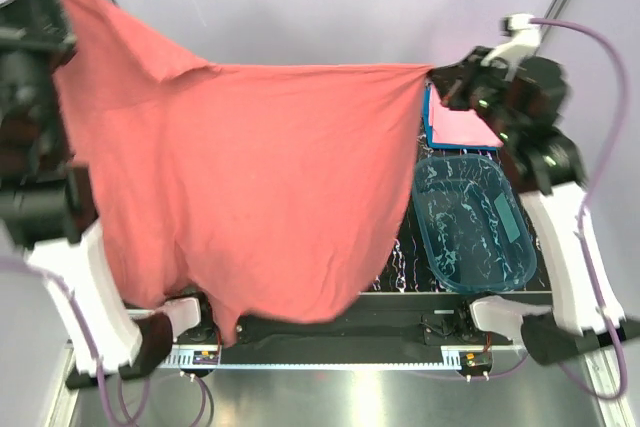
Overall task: Fold and stack the t-shirts
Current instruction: Flatten the tshirt out
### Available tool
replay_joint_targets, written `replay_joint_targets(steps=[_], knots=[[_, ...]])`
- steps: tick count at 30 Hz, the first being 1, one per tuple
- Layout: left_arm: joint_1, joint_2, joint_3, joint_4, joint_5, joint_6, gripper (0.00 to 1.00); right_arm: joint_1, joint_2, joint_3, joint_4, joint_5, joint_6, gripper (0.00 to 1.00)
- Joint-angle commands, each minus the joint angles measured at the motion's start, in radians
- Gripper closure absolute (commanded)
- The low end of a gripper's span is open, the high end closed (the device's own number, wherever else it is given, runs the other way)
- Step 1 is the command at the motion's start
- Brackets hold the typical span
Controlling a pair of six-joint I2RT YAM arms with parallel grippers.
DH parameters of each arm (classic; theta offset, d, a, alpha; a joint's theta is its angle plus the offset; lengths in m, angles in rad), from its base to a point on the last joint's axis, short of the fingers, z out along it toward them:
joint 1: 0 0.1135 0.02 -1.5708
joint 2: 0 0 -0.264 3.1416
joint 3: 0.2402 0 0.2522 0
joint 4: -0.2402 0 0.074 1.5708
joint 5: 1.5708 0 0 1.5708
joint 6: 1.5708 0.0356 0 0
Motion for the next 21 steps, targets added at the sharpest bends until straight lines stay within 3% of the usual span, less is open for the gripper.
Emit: replay_joint_targets(steps=[1,12,16,17,21], knots=[[0.007,0.147,-0.083,0.080,0.104,-0.006,1.00,-0.001,0.111,-0.092,0.083,-0.005,0.050,1.00],[-0.022,0.453,-0.450,0.226,0.236,-0.050,1.00,-0.002,0.551,-0.135,0.303,0.030,-0.017,1.00],[-0.057,0.679,-0.309,0.139,0.262,-0.011,1.00,-0.010,0.761,-0.049,0.317,0.024,-0.036,1.00],[-0.060,0.790,-0.254,0.120,0.285,-0.026,1.00,-0.013,0.796,0.004,0.315,0.015,-0.039,1.00],[-0.060,0.995,-0.066,0.106,0.285,-0.079,1.00,-0.033,1.011,0.156,0.292,0.001,-0.034,1.00]])
